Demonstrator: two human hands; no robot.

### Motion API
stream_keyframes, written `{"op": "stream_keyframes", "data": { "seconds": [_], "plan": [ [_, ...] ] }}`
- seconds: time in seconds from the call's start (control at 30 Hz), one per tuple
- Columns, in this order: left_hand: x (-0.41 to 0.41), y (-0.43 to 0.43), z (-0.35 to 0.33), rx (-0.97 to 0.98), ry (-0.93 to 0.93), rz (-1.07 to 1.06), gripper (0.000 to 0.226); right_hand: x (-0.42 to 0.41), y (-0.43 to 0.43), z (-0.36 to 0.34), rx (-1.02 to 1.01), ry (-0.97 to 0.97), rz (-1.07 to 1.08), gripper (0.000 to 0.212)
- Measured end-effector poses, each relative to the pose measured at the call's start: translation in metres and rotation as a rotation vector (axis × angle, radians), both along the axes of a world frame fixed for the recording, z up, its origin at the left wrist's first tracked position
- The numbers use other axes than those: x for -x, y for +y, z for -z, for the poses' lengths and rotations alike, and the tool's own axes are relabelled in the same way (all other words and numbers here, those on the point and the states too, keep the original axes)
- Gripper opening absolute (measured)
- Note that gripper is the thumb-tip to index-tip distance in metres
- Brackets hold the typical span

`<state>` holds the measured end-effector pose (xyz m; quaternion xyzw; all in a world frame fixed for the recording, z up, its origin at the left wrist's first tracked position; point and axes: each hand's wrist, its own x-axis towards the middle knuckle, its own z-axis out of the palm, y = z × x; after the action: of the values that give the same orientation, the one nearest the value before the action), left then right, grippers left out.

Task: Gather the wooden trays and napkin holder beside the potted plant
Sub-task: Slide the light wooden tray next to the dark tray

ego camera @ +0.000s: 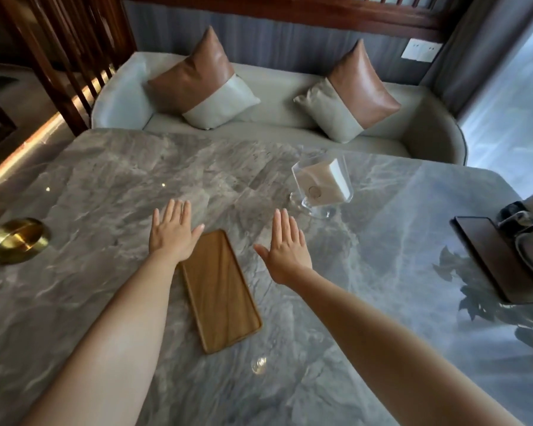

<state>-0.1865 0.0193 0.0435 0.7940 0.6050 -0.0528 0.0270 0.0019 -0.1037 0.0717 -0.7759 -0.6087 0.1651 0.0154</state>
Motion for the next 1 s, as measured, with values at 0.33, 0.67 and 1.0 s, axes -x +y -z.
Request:
{"op": "stream_keyframes", "data": {
  "seconds": [0.33,0.67,1.0],
  "plan": [
    [0.027,-0.001,0.048,0.139,0.059,-0.015,0.062,0.041,-0.044,0.054,0.211,0.139,0.152,0.07],
    [0.017,0.011,0.057,0.252,0.049,-0.032,0.062,0.054,-0.06,0.067,0.328,0.185,0.38,0.037],
    [0.009,0.006,0.056,0.312,-0.036,-0.133,0.061,0.055,-0.063,0.074,0.363,0.714,0.766,0.033]
  ]
}}
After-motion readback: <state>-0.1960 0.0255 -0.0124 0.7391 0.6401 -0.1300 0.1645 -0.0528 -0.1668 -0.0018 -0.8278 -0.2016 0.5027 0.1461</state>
